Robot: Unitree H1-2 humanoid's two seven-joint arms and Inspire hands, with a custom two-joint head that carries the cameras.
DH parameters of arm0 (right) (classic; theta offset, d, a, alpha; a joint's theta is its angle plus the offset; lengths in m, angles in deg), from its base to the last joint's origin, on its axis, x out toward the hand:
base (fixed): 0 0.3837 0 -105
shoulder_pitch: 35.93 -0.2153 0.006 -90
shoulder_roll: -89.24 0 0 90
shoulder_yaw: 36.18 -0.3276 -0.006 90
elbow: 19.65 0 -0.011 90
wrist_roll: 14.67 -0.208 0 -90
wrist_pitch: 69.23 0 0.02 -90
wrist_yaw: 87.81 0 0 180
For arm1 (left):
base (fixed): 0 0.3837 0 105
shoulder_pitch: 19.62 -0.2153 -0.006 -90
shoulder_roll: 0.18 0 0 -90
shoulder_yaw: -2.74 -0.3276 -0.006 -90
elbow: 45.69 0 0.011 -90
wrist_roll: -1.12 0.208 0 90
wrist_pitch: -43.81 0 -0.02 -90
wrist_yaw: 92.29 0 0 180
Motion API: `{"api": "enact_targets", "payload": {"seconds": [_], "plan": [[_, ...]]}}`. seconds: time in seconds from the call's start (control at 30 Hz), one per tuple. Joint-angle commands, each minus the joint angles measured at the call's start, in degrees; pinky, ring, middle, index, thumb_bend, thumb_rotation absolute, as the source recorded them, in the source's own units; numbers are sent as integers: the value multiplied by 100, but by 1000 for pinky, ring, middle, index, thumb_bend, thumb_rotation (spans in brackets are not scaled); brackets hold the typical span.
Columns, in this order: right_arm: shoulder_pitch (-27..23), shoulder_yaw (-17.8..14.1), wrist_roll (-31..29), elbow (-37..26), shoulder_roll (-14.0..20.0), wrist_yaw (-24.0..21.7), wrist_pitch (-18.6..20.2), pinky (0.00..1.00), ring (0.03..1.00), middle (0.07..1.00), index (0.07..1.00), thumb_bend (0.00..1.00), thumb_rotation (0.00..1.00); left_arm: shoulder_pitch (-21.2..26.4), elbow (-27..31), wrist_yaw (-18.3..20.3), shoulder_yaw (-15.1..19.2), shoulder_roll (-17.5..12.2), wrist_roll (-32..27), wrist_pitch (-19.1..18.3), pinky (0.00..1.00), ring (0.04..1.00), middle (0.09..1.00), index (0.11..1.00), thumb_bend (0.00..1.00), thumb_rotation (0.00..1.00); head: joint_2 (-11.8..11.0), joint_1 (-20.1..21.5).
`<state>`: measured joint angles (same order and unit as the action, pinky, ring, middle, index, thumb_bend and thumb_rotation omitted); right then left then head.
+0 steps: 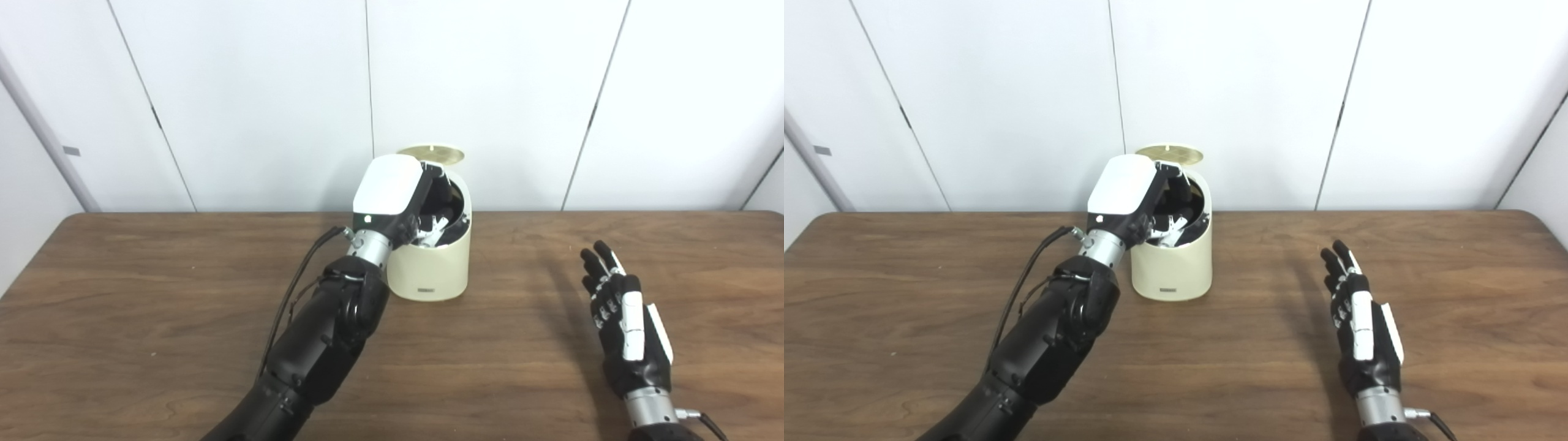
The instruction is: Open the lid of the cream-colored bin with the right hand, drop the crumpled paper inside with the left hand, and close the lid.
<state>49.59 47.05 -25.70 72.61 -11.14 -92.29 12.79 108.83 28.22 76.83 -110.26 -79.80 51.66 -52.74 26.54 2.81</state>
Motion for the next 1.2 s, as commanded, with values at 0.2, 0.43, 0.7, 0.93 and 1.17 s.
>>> {"api": "enact_targets", "payload": {"seconds": [0.2,0.43,0.7,0.93,1.17], "plan": [[436,45,-85,633,-100,-93,14,1000,989,922,947,527,1000,215,50,-379,89,-2,11,232,311,437,540,463,470,0,-12,8],[433,46,-95,623,-82,-122,50,1000,992,927,957,517,1000,205,63,-468,108,-6,-54,302,312,437,530,451,471,0,-12,3],[412,34,-127,648,-81,-147,52,1000,991,923,958,516,1000,149,211,-399,122,-26,-60,301,307,423,509,502,472,0,-5,-33],[399,49,-147,678,-63,-170,44,1000,1000,936,968,517,1000,3,474,-285,102,-77,-32,319,302,424,525,472,471,0,-3,-43],[382,50,-104,711,-46,-151,25,1000,997,931,966,516,1000,-64,634,-248,106,-89,24,343,312,427,519,448,472,0,-5,-33]]}}
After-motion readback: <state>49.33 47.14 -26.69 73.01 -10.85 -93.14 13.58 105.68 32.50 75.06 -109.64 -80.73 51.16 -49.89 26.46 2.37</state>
